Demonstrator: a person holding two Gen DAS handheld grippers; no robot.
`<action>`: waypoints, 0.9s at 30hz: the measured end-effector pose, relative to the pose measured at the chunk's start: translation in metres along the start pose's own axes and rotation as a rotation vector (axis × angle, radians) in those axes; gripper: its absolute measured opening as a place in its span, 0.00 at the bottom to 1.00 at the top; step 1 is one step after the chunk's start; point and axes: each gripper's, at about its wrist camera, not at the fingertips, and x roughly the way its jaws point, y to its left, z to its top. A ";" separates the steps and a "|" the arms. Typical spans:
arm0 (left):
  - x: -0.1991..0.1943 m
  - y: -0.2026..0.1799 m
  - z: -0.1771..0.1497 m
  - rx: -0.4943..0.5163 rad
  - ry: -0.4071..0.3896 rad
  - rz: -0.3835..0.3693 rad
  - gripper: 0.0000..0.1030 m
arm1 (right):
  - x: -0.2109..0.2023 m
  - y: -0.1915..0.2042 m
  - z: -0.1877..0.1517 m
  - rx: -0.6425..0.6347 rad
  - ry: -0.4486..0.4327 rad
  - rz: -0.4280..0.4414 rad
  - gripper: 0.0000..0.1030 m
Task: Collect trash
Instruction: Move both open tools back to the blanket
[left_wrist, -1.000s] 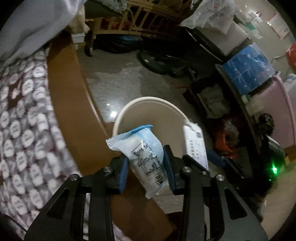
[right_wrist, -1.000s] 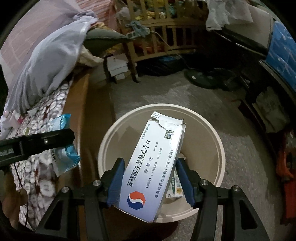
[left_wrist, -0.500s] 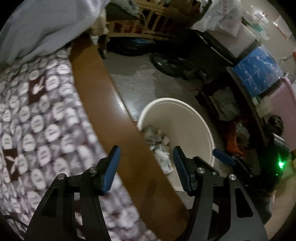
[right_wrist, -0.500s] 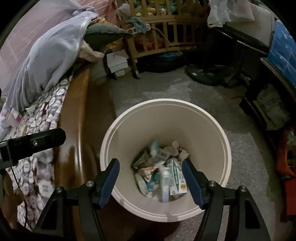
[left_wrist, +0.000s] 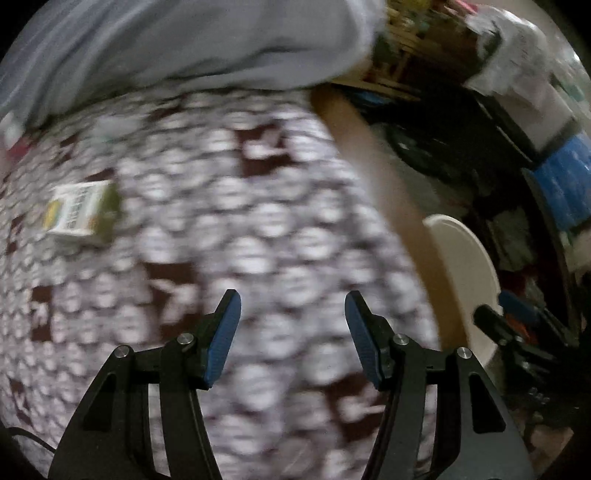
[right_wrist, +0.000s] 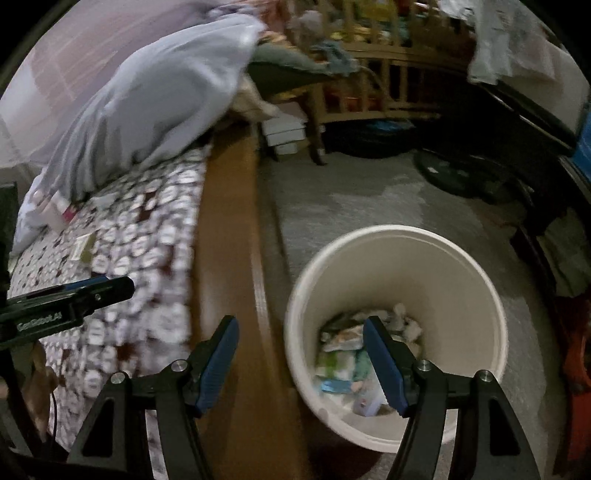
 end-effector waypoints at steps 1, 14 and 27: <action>-0.001 0.013 0.001 -0.018 -0.003 0.021 0.56 | 0.002 0.007 0.002 -0.013 0.002 0.009 0.65; -0.023 0.140 0.043 -0.285 -0.078 0.089 0.56 | 0.037 0.124 0.052 -0.192 -0.012 0.152 0.65; -0.027 0.212 0.012 -0.349 -0.018 0.115 0.56 | 0.142 0.274 0.145 -0.378 -0.021 0.323 0.65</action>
